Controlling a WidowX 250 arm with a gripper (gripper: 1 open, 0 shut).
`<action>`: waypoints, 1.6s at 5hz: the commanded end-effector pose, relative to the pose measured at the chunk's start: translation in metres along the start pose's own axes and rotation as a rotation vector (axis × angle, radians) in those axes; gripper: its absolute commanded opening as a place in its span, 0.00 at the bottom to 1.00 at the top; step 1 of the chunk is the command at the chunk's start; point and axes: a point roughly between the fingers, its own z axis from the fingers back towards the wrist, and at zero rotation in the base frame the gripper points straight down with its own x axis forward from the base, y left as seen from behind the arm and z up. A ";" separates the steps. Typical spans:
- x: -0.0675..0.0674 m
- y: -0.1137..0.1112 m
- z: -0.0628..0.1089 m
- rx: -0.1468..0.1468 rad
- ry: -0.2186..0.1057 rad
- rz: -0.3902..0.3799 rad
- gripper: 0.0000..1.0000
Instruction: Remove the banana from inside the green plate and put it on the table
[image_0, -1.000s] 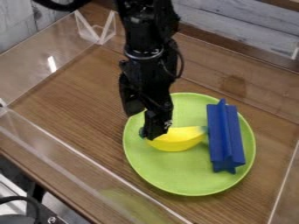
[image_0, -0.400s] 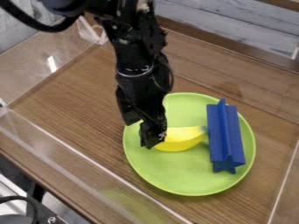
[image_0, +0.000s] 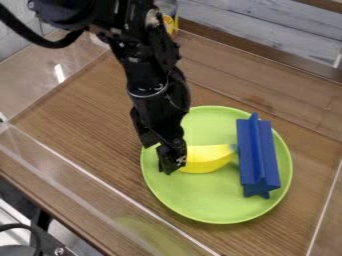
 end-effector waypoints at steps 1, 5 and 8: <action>0.003 0.005 -0.001 0.002 -0.035 -0.012 1.00; 0.001 0.006 -0.015 -0.036 -0.054 -0.026 1.00; 0.003 0.006 -0.016 -0.055 -0.062 -0.021 1.00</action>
